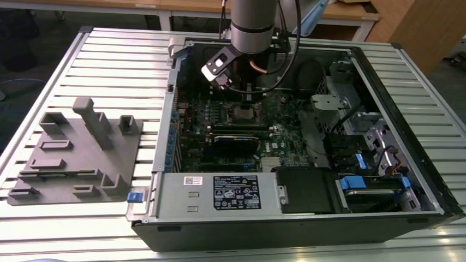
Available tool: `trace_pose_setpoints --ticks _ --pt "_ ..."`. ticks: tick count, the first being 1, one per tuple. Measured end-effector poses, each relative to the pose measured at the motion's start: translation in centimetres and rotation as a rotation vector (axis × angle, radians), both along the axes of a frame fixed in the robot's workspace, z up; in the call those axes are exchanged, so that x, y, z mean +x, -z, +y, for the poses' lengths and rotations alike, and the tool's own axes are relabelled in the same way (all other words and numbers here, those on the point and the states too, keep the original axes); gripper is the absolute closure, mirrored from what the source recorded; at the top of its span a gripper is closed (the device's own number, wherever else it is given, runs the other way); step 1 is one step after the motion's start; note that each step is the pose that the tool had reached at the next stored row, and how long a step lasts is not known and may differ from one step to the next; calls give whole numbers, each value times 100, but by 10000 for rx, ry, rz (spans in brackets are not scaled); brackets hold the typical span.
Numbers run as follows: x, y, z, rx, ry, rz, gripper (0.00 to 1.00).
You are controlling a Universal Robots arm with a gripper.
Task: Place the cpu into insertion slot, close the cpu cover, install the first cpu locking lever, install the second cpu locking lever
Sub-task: 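Close the cpu cover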
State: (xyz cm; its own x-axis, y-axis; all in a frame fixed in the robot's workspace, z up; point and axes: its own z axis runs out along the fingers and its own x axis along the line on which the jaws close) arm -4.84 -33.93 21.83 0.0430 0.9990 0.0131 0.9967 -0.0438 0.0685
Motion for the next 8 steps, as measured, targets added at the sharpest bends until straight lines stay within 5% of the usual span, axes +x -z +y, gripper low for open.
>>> trace_pose_setpoints --ticks 8 --pt "0 -24 0 -1 0 1 89"
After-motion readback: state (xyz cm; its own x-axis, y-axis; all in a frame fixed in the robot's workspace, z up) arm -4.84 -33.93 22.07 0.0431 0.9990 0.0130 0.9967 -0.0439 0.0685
